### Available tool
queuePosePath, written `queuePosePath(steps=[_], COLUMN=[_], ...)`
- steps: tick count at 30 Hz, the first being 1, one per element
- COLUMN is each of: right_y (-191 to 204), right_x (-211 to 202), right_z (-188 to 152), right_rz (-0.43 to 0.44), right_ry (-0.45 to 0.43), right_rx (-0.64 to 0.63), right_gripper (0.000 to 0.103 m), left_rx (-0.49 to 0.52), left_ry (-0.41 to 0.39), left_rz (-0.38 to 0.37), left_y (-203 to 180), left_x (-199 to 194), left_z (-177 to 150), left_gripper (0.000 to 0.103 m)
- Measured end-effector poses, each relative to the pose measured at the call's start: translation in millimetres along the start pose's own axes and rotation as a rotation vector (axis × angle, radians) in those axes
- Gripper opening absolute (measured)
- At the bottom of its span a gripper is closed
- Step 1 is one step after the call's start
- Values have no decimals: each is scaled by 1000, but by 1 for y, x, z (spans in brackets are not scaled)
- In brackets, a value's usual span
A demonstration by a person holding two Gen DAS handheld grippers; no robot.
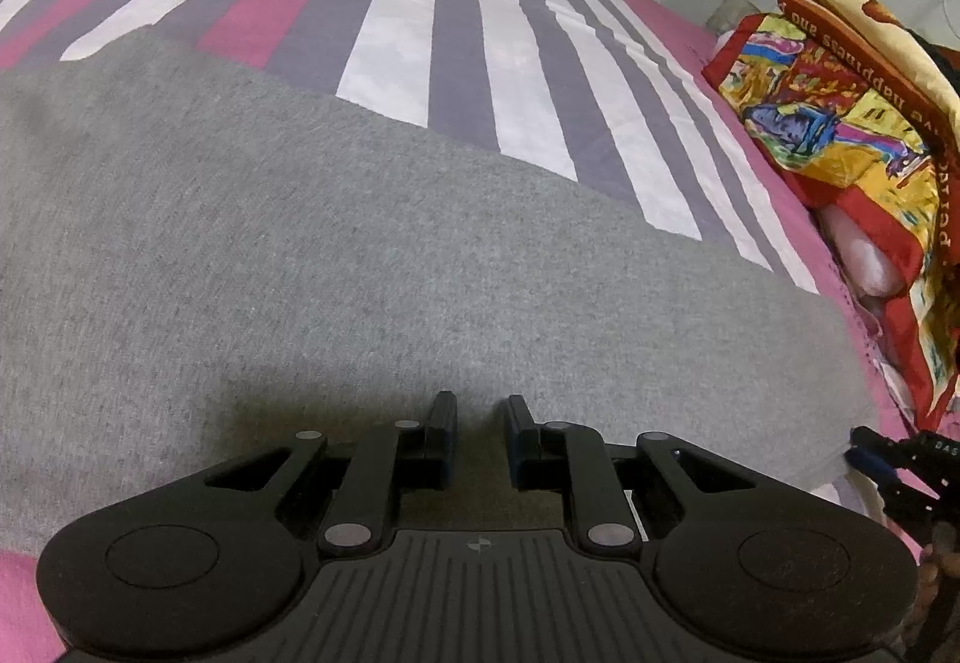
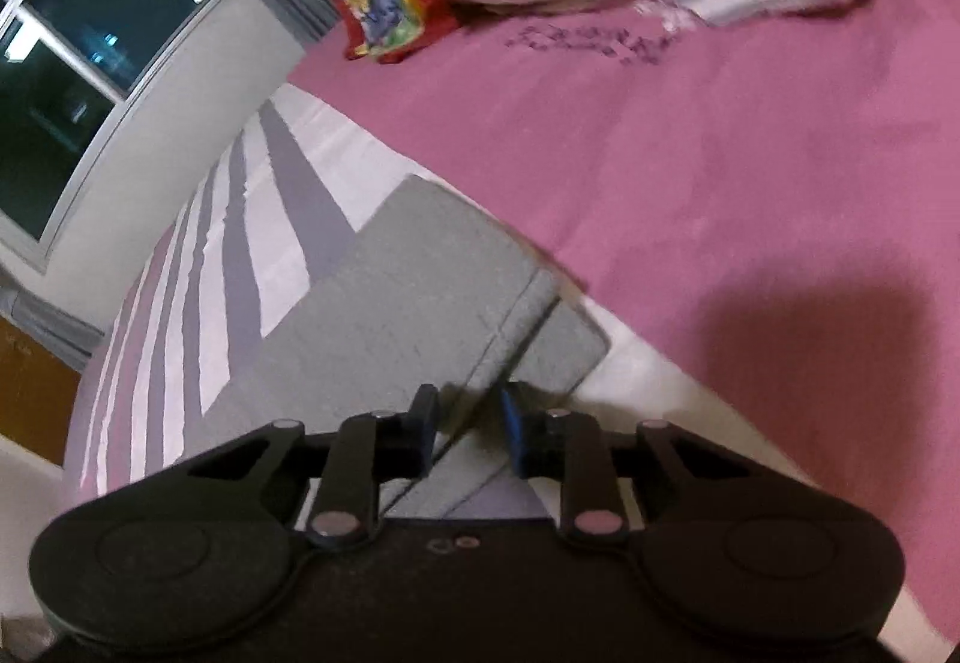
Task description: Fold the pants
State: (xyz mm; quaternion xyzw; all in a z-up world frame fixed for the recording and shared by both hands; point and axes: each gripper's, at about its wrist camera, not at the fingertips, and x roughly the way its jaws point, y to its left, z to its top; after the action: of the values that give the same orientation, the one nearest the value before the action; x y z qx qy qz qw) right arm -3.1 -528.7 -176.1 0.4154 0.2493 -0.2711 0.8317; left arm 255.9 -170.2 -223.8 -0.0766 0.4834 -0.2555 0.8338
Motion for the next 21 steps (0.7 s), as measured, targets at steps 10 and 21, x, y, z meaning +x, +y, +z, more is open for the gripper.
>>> queuePosePath(steps=[10,21], right_y=[33,18], right_x=[-9,-1], right_z=[12,-3], right_rz=[96,-37], right_ry=[-122,-53], right_rx=[-87,-217], right_gripper=[4,16], left_rx=[5,73], left_ry=[2,8], left_rz=[-1,17], left_y=[0,-8], left_x=[-1,-7], left_z=[1,-1], left_gripper=[17,17])
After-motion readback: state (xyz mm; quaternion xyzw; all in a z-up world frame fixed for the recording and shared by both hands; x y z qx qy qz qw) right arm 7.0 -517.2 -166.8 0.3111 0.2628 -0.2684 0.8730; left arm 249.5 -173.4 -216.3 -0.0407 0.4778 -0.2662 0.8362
